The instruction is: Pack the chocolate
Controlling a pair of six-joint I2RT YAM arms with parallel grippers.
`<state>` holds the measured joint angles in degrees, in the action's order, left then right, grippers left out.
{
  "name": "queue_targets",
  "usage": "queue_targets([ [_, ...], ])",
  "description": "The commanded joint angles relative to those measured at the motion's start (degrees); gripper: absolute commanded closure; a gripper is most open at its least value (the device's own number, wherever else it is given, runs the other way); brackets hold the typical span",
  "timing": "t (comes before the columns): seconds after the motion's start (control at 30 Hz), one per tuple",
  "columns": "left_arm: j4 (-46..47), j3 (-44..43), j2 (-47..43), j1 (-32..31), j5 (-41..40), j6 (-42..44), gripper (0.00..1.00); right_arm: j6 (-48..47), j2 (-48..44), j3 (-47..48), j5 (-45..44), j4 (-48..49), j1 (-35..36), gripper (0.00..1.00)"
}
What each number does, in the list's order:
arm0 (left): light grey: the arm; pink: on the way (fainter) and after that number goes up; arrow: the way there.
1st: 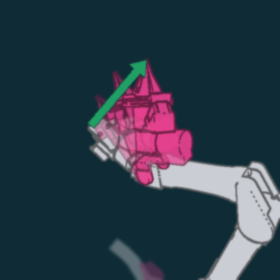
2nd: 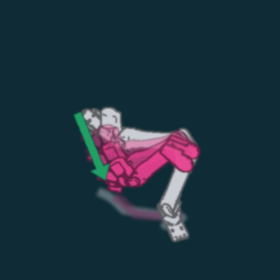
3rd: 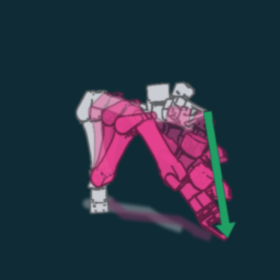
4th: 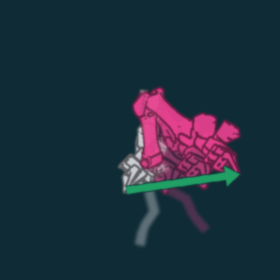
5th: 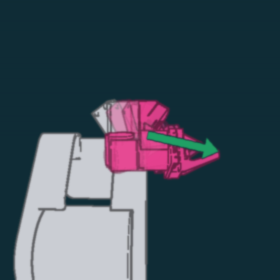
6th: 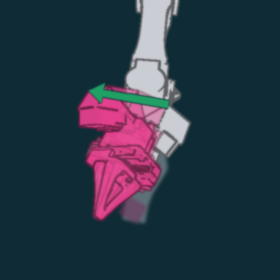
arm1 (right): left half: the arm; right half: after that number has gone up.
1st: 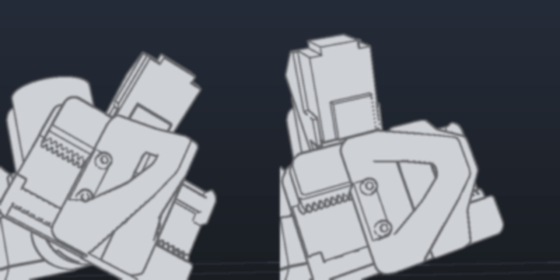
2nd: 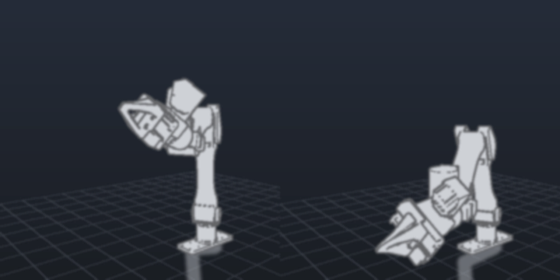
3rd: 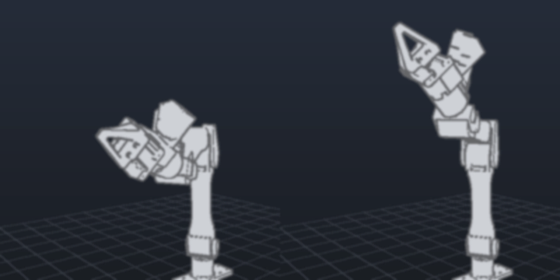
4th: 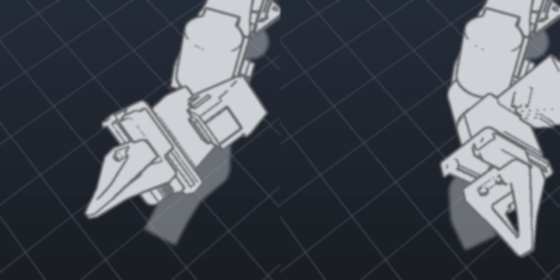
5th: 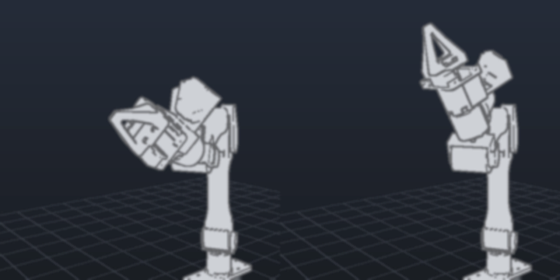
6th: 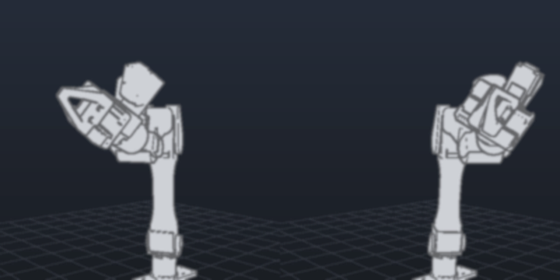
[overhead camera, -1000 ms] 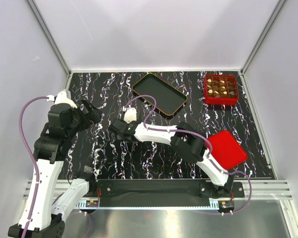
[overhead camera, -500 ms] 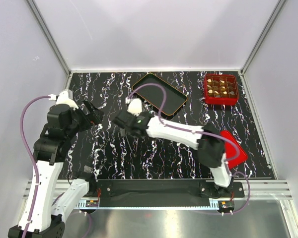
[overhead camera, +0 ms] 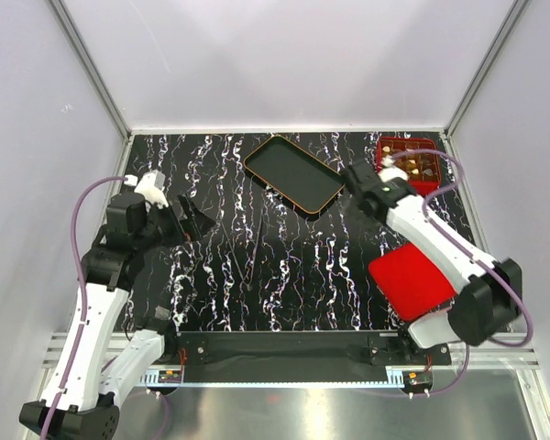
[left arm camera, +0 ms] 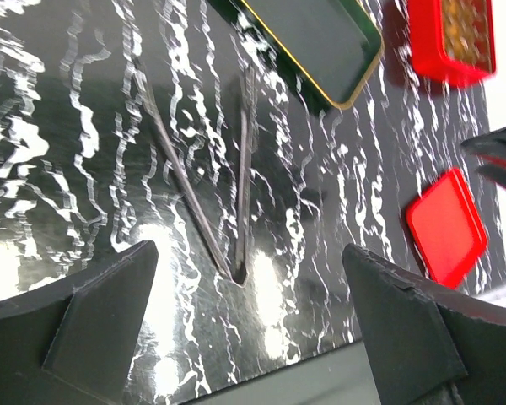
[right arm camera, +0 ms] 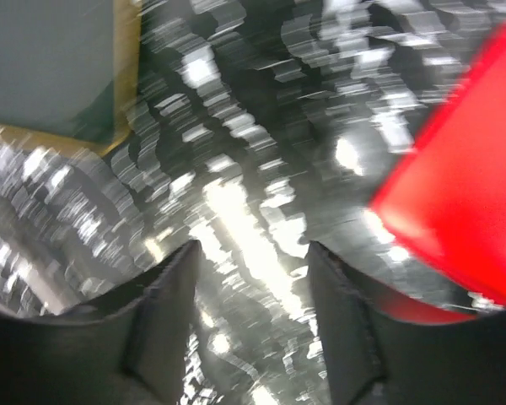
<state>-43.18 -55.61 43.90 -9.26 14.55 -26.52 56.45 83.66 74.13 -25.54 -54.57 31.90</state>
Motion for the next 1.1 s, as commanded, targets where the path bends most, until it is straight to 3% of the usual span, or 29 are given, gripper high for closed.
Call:
queue_targets([
  [0.0,4.2,1.0,0.5,0.1,7.2,1.7,0.01,1.9,-5.5,-4.3,1.3,-1.5,-6.7,0.42],
  [0.2,6.3,2.9,0.3,0.0,9.0,1.2,0.01,1.4,-7.6,-11.5,0.5,1.0,-16.5,0.48],
  [0.53,6.4,4.9,1.0,0.1,7.9,2.1,0.01,1.4,-1.7,-21.3,2.9,8.5,-23.5,0.49],
  [1.07,7.7,6.5,2.6,0.1,6.0,2.0,0.01,0.4,5.3,-23.0,5.1,17.0,-27.1,0.5],
])
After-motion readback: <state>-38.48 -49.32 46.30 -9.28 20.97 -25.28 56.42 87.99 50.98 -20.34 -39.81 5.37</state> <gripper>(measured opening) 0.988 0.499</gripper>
